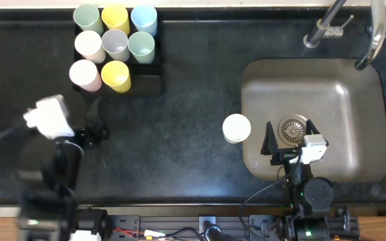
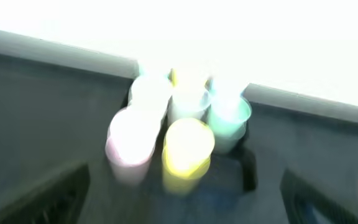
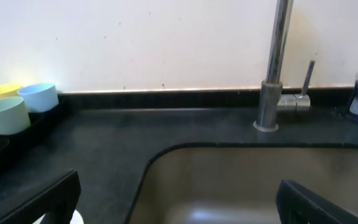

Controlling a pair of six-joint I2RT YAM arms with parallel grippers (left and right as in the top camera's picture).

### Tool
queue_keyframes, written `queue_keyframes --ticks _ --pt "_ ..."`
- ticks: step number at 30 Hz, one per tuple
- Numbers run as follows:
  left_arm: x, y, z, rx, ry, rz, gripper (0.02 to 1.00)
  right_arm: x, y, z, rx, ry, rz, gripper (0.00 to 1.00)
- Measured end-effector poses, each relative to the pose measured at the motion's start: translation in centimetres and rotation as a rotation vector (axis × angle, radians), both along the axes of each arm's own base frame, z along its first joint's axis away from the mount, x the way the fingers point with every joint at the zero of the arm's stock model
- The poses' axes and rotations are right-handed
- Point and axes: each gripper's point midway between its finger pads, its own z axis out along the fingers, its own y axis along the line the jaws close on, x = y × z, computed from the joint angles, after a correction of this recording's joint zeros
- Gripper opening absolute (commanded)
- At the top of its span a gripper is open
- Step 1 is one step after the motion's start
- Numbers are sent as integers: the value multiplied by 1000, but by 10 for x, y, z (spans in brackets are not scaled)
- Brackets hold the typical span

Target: Store Cups

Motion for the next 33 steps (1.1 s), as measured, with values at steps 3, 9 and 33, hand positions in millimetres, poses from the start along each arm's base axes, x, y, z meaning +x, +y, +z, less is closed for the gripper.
queue_keyframes --ticks 3,9,33 --pt "-4 -6 11 44 -268 -37 998 0 0 -1 0 2 0 998" --pt "-13 -11 -25 90 -366 -63 998 0 0 -1 0 2 0 998" --pt "-25 -14 -119 128 -80 -104 998 0 0 -1 0 2 0 998"
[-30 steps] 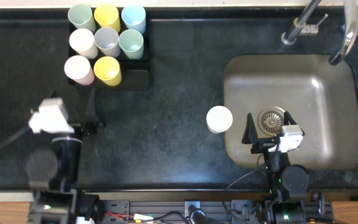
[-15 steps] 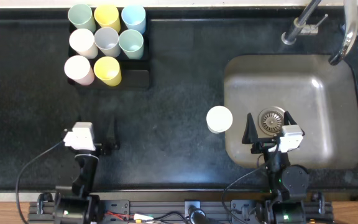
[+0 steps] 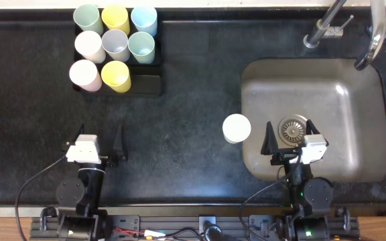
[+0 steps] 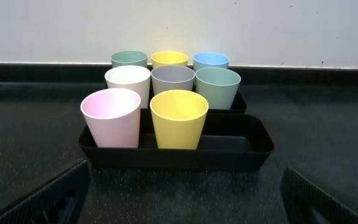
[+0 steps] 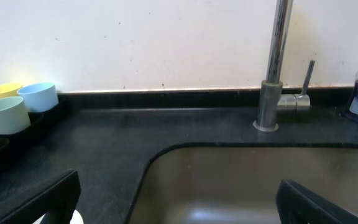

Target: Store Cups

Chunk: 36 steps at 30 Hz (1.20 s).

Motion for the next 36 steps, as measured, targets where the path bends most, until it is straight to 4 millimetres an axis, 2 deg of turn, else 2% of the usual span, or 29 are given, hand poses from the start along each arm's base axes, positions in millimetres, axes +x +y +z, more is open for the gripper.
queue_keyframes --ticks 27,32,34,36 --pt "0 0 0 0 0 0 998 0 1 0 0 1 3 996" --pt "0 0 0 0 0 1 998 -6 3 -11 -8 133 18 998" --pt "0 1 0 1 0 3 998 -13 3 1 -13 214 23 998" --pt "0 1 0 1 0 5 998 -19 3 35 -17 281 27 996"
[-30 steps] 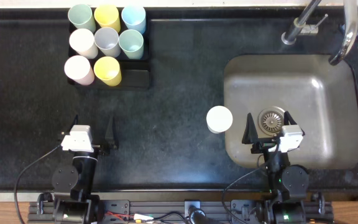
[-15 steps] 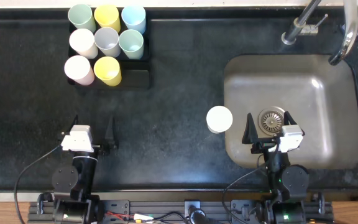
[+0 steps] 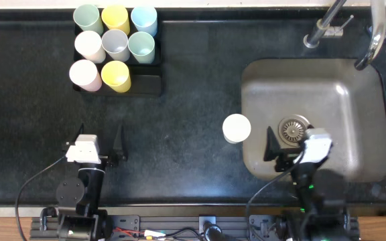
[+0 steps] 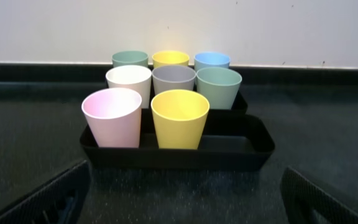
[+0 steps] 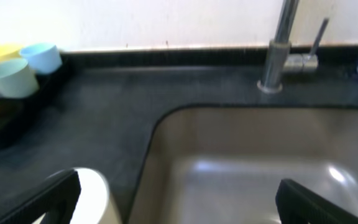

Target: Store Cups

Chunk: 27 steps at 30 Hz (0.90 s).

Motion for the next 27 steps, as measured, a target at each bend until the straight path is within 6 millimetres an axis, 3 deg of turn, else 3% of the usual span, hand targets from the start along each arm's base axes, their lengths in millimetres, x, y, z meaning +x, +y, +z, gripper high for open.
queue_keyframes --ticks 5,7,10,15,21,27 --pt "0 0 -1 0 2 3 996 0 4 75 -24 225 22 996" --pt "0 0 0 0 1 2 998 2 13 81 -58 367 66 998" --pt "0 0 0 0 1 2 998 3 31 65 -131 633 158 998" --pt "0 0 0 0 2 2 998 10 50 4 -272 975 258 996" --pt "0 0 0 0 2 2 998 35 61 -43 -361 1070 359 998" --pt "0 0 0 0 2 2 998 48 66 -71 -396 1093 440 998"
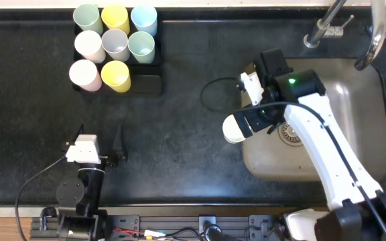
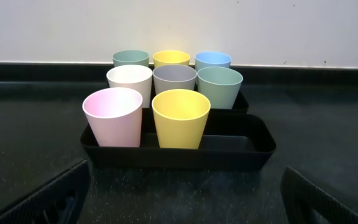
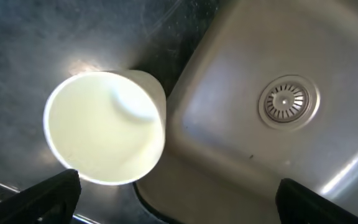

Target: Store Cups

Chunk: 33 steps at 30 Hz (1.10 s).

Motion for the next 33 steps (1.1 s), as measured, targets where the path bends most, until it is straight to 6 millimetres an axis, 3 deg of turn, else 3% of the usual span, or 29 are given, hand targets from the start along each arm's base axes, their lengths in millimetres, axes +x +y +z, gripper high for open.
queue_keyframes --ticks 8,16,17,18,19,20,27,33 --pt "0 0 0 0 0 0 998 -5 0 -23 -9 73 51 996" --pt "0 0 0 0 0 0 998 6 3 -43 -13 84 63 936" --pt "0 0 0 0 0 0 998 7 3 -44 -12 82 62 882" --pt "0 0 0 0 0 0 998 8 4 -44 -12 80 62 724" --pt "0 0 0 0 0 0 998 8 4 -45 -12 81 60 248" --pt "0 0 0 0 0 0 998 8 4 -45 -12 81 66 45" --pt "0 0 0 0 0 0 998 6 9 -45 14 91 64 45" --pt "0 0 0 0 0 0 998 -10 29 -37 46 142 99 42"
